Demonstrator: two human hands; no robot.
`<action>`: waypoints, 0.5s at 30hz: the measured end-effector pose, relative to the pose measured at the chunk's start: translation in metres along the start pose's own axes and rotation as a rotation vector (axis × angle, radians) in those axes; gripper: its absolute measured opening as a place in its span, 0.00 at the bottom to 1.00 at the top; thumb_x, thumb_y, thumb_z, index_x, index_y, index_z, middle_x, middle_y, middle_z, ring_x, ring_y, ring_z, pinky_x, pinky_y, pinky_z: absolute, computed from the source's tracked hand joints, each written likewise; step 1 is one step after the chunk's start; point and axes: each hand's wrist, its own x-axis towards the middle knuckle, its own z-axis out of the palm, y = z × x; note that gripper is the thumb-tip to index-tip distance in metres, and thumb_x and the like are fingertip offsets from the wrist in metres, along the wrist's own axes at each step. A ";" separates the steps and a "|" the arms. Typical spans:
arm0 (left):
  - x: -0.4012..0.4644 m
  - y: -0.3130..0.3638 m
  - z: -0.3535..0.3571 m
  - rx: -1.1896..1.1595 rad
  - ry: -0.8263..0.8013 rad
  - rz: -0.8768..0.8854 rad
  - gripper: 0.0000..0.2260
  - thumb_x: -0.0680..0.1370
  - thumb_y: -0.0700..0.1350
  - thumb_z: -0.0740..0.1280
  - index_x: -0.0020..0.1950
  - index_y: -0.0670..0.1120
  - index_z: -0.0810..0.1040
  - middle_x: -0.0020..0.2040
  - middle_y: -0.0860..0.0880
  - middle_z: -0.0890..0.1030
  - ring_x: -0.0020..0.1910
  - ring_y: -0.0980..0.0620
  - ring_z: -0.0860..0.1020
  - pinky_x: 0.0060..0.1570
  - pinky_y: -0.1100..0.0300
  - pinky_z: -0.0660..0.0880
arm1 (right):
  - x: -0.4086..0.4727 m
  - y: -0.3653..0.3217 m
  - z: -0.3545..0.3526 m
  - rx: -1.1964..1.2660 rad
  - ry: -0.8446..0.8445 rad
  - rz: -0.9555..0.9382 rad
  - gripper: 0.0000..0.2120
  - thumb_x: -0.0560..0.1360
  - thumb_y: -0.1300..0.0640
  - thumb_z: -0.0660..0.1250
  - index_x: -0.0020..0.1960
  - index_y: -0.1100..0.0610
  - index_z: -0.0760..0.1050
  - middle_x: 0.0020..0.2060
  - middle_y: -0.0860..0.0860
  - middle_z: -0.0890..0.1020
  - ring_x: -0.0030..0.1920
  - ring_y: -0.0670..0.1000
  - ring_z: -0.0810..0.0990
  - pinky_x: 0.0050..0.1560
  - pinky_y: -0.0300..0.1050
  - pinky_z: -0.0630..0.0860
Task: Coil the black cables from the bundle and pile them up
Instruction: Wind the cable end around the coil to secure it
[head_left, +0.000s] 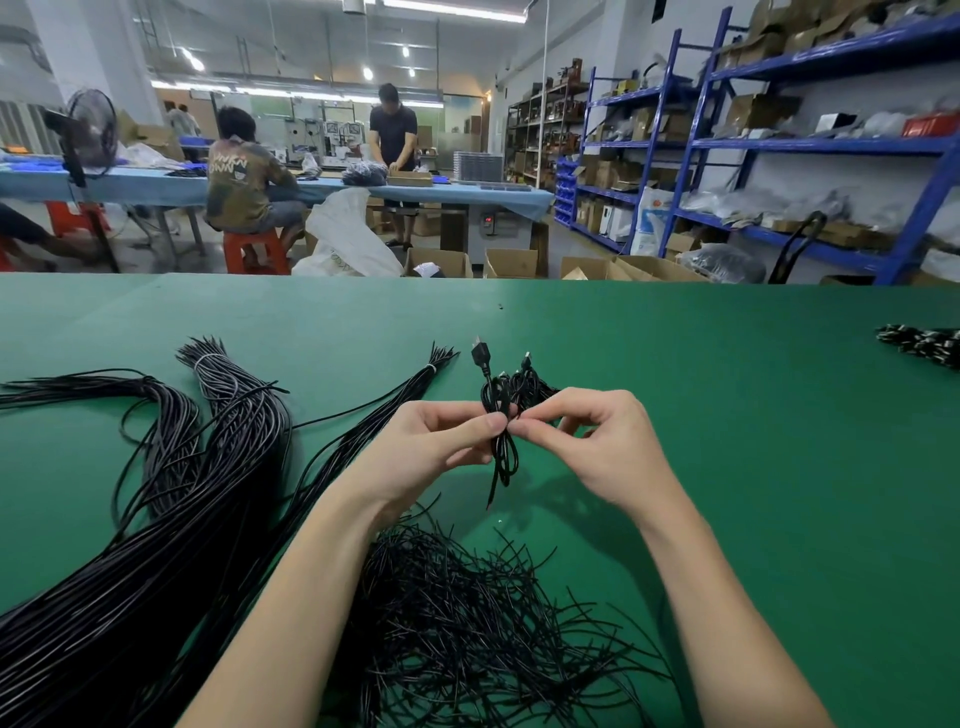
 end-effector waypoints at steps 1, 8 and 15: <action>0.000 0.001 0.002 0.027 0.032 0.039 0.15 0.72 0.49 0.75 0.57 0.45 0.86 0.53 0.46 0.86 0.45 0.56 0.81 0.49 0.66 0.77 | 0.000 0.000 0.002 0.045 0.013 0.051 0.03 0.70 0.50 0.79 0.38 0.45 0.87 0.31 0.43 0.83 0.30 0.45 0.70 0.32 0.34 0.66; 0.001 0.008 0.004 0.578 0.144 0.389 0.08 0.76 0.42 0.74 0.54 0.48 0.87 0.47 0.54 0.86 0.45 0.58 0.82 0.47 0.67 0.76 | 0.004 0.001 0.019 0.817 -0.121 0.758 0.04 0.63 0.54 0.75 0.34 0.54 0.86 0.30 0.47 0.78 0.23 0.41 0.64 0.21 0.32 0.54; 0.003 -0.005 -0.008 0.161 0.199 0.055 0.08 0.78 0.48 0.72 0.52 0.46 0.87 0.42 0.47 0.84 0.42 0.53 0.80 0.51 0.61 0.80 | 0.003 0.007 0.014 -0.032 0.131 0.099 0.06 0.70 0.47 0.79 0.46 0.43 0.86 0.42 0.39 0.86 0.28 0.45 0.73 0.35 0.37 0.75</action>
